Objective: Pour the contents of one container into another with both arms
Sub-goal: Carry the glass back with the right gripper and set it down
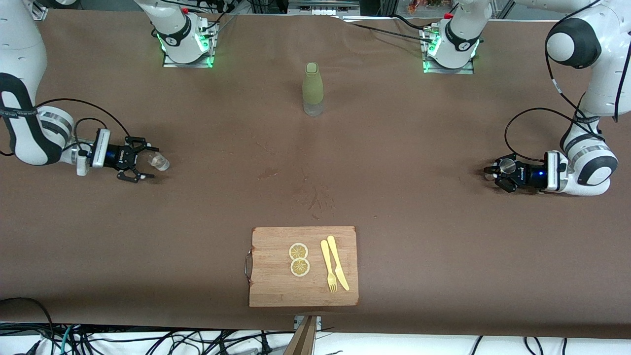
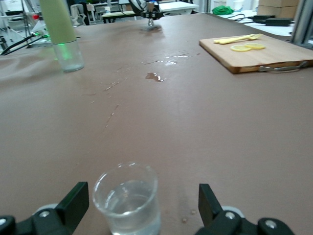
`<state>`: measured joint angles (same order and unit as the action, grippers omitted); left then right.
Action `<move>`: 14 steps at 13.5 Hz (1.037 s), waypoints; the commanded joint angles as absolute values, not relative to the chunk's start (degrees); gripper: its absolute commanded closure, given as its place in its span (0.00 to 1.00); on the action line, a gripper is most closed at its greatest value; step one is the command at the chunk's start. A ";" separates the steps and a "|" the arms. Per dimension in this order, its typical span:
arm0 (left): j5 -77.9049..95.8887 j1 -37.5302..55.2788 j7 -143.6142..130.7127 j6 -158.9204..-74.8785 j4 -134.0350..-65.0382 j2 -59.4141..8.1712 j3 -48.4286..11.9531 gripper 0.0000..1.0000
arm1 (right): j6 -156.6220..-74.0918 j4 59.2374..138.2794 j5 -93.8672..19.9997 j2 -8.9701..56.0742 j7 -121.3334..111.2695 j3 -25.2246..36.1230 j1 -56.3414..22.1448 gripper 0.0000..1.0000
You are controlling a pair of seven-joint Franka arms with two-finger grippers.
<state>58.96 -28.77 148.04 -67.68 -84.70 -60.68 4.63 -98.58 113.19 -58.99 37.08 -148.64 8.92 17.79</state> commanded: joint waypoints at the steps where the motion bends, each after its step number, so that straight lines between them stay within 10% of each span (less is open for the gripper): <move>1: 57.48 -29.36 152.22 -65.83 -82.18 -62.66 4.57 1.00 | -97.56 113.47 -53.82 31.40 -139.09 9.49 18.46 0.01; 10: 57.04 -29.36 154.07 -65.92 -81.04 -64.77 4.75 0.91 | -97.56 113.38 -36.58 11.36 -89.27 6.78 17.14 0.01; 14: 56.95 -29.36 153.81 -65.92 -80.95 -64.78 5.36 0.20 | -98.17 113.38 -30.16 4.06 -62.29 1.42 16.00 0.01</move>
<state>58.95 -28.97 152.43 -67.59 -83.19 -63.74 5.01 -97.59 112.24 -33.32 8.03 -72.91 3.80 16.19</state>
